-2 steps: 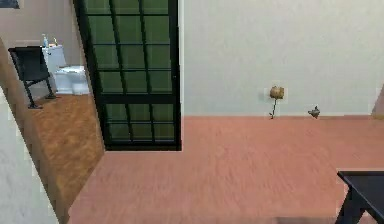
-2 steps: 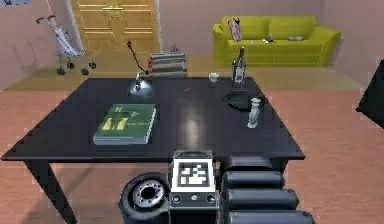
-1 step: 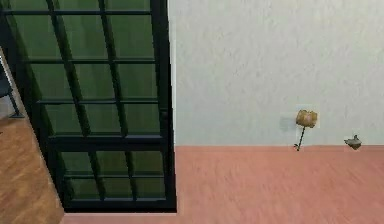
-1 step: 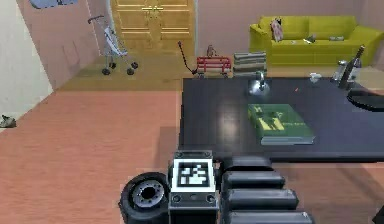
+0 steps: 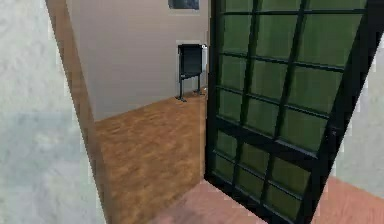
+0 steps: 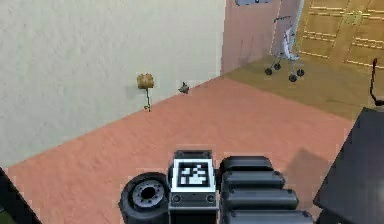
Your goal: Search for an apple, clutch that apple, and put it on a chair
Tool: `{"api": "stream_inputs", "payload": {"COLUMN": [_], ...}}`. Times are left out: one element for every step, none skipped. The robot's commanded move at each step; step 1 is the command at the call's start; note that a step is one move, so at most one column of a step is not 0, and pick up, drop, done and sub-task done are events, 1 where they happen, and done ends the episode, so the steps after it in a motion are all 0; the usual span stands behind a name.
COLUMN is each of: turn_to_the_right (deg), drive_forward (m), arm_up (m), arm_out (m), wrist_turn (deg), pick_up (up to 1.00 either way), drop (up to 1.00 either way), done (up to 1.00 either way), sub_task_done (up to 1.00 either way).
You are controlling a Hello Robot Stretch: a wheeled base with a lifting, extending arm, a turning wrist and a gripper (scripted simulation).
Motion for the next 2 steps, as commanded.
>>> {"api": "stream_inputs", "payload": {"turn_to_the_right": [0.0, -9.0], "drive_forward": [1.00, 0.00], "arm_up": [0.00, 0.00], "arm_out": [0.00, 0.00], "wrist_turn": [0.0, 0.0], "pick_up": [0.00, 0.00], "drop": [0.00, 0.00], "done": [0.00, 0.00], "sub_task_done": [0.00, 0.00]}}
